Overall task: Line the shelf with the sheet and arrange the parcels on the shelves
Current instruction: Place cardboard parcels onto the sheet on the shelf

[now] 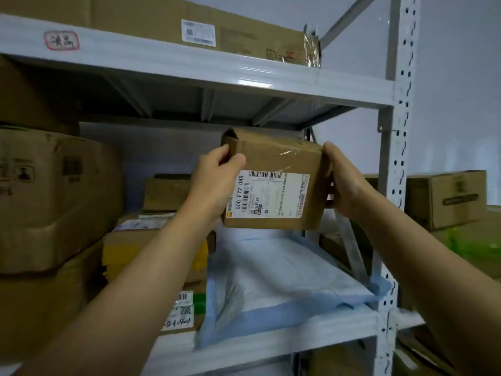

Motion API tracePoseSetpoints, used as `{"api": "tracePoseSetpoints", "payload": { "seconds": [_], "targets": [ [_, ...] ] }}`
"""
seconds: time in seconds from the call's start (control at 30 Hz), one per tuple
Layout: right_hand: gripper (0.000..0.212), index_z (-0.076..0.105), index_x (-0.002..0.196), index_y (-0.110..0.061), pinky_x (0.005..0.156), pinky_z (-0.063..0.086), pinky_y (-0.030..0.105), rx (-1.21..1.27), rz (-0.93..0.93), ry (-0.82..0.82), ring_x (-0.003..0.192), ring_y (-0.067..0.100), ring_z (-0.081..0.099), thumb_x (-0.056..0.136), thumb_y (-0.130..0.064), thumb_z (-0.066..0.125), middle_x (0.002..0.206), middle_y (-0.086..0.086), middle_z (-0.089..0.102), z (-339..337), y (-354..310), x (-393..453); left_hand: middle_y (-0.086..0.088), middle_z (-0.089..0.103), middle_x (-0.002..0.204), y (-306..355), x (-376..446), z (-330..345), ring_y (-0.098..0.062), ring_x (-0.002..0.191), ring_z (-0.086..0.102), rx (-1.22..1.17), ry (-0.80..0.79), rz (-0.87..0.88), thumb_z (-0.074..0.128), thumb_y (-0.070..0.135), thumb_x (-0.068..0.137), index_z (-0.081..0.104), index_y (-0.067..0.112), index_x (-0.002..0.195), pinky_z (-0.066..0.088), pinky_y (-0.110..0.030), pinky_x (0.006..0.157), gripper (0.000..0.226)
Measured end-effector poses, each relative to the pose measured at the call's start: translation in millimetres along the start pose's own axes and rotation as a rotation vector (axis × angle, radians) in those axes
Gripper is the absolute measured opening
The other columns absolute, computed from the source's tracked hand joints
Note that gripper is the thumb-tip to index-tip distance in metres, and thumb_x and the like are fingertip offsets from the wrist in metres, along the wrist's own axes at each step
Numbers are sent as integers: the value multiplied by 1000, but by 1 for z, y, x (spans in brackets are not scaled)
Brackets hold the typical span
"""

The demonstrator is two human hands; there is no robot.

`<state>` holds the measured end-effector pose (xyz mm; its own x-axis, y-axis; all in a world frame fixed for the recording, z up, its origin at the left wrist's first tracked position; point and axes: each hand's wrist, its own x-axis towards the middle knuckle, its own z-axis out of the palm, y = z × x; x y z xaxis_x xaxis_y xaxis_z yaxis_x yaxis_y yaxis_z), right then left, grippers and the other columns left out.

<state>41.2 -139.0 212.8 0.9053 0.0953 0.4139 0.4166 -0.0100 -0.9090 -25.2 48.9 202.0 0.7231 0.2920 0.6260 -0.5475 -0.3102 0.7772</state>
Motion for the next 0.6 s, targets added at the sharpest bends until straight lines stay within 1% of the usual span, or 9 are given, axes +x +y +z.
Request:
{"api": "tracePoseSetpoints", "payload": {
  "seconds": [0.07,0.1,0.17,0.23,0.33,0.4,0.47,0.53,0.6],
  "targets": [
    [44,50,104,-23,102,39,51,-47,67,19,107,27,54,91,-61,34,104,7,59,-16,14,8,-10,62,117,-15,7,27,-27,99,65,102,-2,-38,55,48,71,53,25,126,56,-45,83,60],
    [43,51,99,-24,101,39,51,-69,91,28,104,27,54,92,-62,32,103,8,60,-22,22,14,-7,59,120,-23,11,40,-26,103,63,129,6,-37,56,45,71,50,24,129,53,-46,88,62],
    [43,50,94,-24,99,40,49,-85,127,52,101,26,55,93,-61,28,100,8,61,-33,37,27,-5,57,124,-38,20,64,-24,109,59,158,63,-34,59,31,82,49,17,130,50,-45,95,50],
    [43,50,93,-23,98,40,49,-93,170,68,101,26,54,94,-60,29,96,7,60,-40,52,44,-5,56,125,-56,35,85,-24,109,58,160,124,-59,57,21,88,50,16,129,50,-43,94,42],
    [37,48,86,-25,100,37,50,-71,206,45,93,23,52,95,-57,31,91,4,56,-40,72,76,-5,57,124,-86,64,106,-25,104,60,130,178,-106,53,19,90,52,20,130,52,-39,89,40],
    [35,49,85,-25,99,35,49,-64,219,3,83,18,50,96,-55,32,90,3,55,-39,87,103,-6,59,122,-110,86,116,-27,101,63,77,198,-167,50,19,91,53,26,130,54,-42,88,40],
    [36,50,91,-24,95,34,48,-68,254,-35,80,17,48,95,-56,34,91,2,55,-34,102,130,-5,64,114,-133,102,123,-29,95,66,24,191,-244,46,18,93,54,32,126,56,-47,84,37],
    [45,50,109,-21,94,34,52,-78,308,-71,90,24,51,92,-61,37,98,4,56,-27,120,157,-6,68,104,-158,116,126,-30,89,69,-11,190,-327,43,18,96,54,39,118,58,-49,79,33],
    [51,46,119,-20,94,36,54,-63,363,-100,94,27,52,90,-61,40,99,5,56,-17,139,178,-8,70,101,-182,125,127,-30,84,70,10,211,-403,41,19,96,56,36,113,59,-46,74,28]
  ]
}}
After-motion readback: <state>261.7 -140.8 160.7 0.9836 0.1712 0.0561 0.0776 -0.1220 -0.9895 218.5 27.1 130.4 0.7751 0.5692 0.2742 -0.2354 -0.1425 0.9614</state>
